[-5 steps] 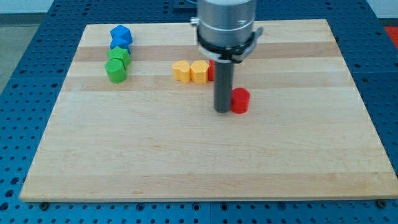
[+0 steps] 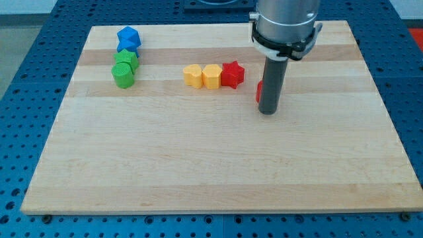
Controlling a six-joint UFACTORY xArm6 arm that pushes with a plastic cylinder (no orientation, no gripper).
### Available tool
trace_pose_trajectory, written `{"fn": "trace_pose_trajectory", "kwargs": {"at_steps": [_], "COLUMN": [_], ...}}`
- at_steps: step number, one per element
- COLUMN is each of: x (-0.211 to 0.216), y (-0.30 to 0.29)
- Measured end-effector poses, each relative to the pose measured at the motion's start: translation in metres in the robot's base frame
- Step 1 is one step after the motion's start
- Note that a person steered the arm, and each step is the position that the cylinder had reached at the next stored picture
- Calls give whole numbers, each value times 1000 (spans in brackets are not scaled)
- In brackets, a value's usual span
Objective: Move the red circle right to the red star
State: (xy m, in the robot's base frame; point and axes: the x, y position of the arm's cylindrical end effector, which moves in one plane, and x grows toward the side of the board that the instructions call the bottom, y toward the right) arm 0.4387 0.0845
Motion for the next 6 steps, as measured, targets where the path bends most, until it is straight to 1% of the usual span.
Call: {"fn": "trace_pose_trajectory", "kwargs": {"at_steps": [1, 3, 4, 5, 6], "x": [-12, -21, -41, -42, -20], "y": [1, 3, 3, 3, 3]}}
